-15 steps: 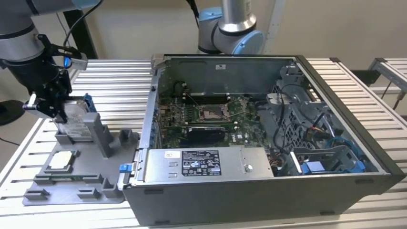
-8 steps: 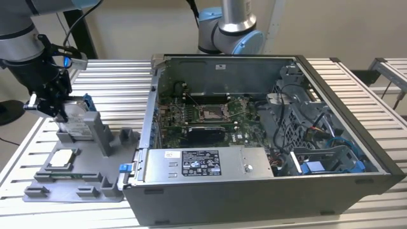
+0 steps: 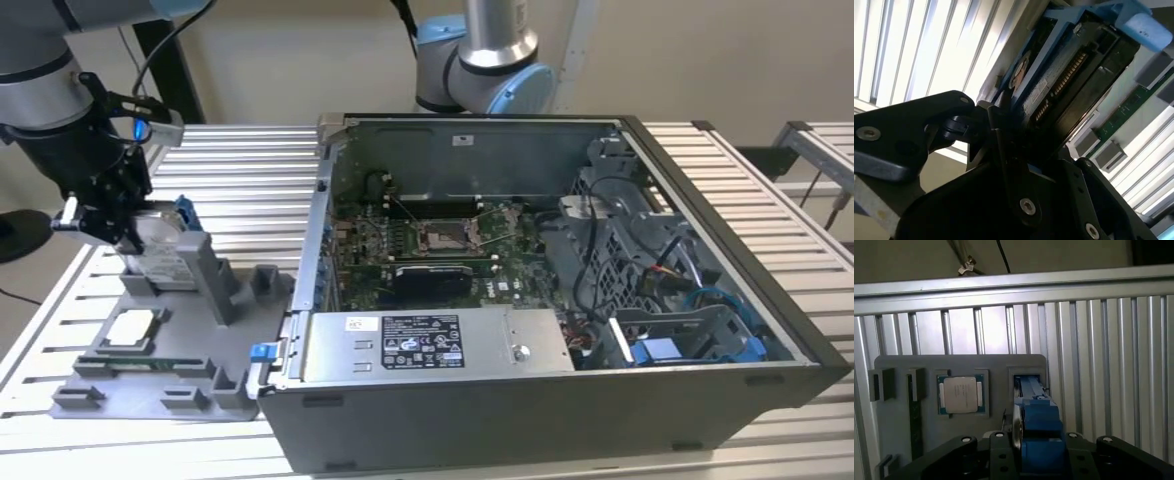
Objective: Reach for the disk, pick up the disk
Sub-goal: 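Pick up the disk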
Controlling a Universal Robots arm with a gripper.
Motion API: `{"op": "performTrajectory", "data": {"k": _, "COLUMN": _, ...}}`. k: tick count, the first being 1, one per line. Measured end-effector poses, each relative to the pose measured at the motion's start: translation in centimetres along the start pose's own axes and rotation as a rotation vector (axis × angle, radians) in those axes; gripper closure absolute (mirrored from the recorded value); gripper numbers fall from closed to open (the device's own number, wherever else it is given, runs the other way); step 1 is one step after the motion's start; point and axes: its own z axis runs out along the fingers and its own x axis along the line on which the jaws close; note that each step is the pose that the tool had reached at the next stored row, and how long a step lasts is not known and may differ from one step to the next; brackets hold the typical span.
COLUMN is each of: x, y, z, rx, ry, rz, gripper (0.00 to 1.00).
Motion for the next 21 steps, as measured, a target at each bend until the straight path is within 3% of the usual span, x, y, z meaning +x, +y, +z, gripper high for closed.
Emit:
{"op": "performTrajectory", "data": {"k": 17, "x": 0.00, "y": 0.00, "z": 0.00, "rx": -0.0019, "ry": -0.0195, "rz": 0.000, "gripper": 1.00}}
{"op": "performTrajectory", "data": {"k": 21, "x": 0.00, "y": 0.00, "z": -0.02, "rx": -0.0017, "ry": -0.0198, "rz": 0.000, "gripper": 1.00}}
